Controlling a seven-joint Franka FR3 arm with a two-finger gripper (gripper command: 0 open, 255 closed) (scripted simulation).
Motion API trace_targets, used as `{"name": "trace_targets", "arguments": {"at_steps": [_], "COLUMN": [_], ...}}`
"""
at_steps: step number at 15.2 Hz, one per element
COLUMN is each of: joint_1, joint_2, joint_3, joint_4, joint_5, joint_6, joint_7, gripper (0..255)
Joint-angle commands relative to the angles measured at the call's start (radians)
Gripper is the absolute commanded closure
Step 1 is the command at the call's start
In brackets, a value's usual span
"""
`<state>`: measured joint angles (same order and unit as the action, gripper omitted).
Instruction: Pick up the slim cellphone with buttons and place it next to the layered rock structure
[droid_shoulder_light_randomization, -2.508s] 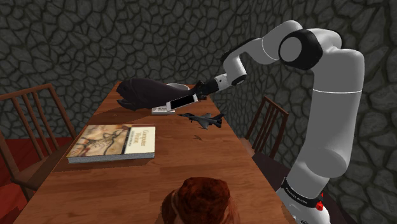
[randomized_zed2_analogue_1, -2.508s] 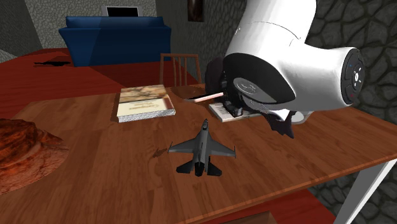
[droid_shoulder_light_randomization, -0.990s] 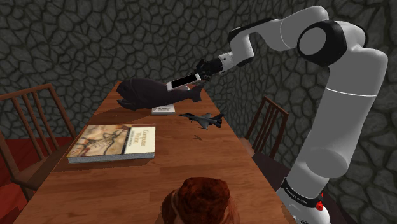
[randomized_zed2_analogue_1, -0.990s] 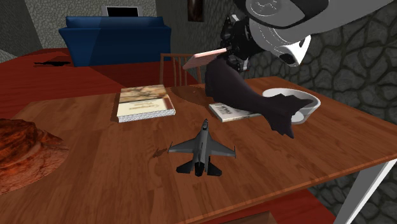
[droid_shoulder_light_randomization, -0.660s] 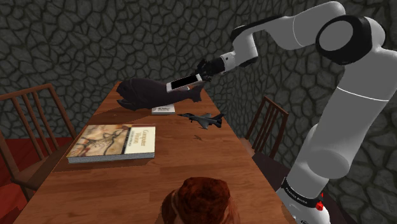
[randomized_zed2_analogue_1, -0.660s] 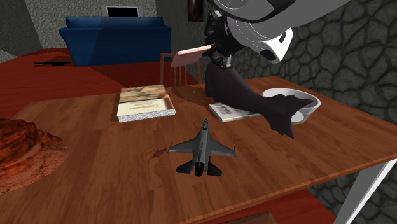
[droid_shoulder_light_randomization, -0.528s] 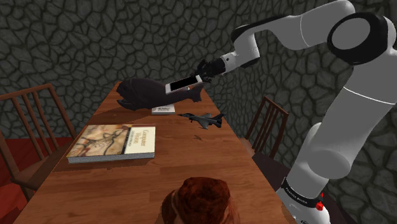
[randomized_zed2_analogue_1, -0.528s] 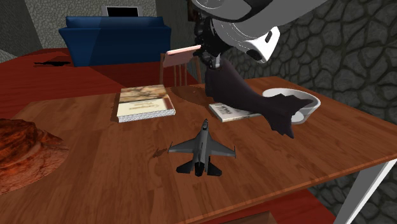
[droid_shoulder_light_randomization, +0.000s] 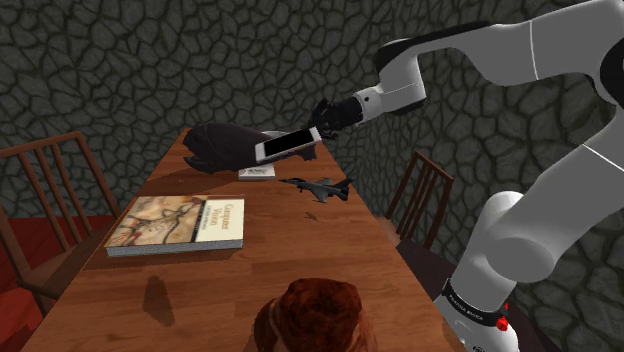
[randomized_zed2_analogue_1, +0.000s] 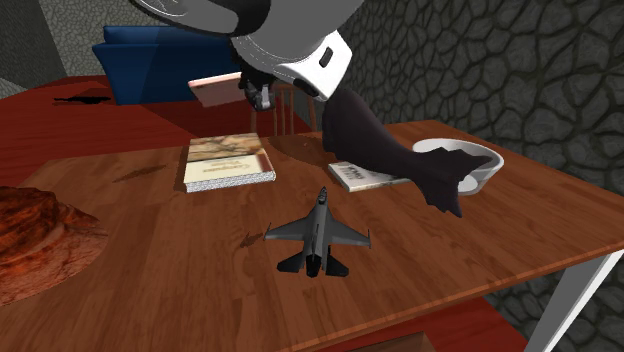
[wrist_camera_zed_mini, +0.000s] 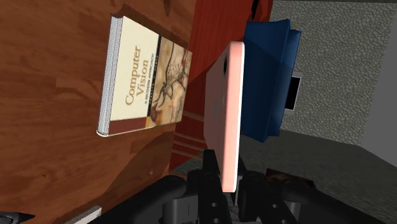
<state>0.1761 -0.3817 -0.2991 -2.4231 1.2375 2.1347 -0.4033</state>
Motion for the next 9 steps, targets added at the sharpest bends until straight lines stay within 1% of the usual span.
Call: {"name": "trace_targets", "arguments": {"at_steps": [1,5,9], "joint_1": [0.007,0.025,0.052], "joint_2": [-0.074,-0.211,-0.344], "joint_3": [0.037,0.12,0.217], "joint_4": [-0.073,-0.194,-0.299], "joint_5": [0.01,0.043,0.093], "joint_6": [0.045,0.125,0.199], "joint_7": [0.015,0.061,0.121], "gripper": [255,255,255]}}
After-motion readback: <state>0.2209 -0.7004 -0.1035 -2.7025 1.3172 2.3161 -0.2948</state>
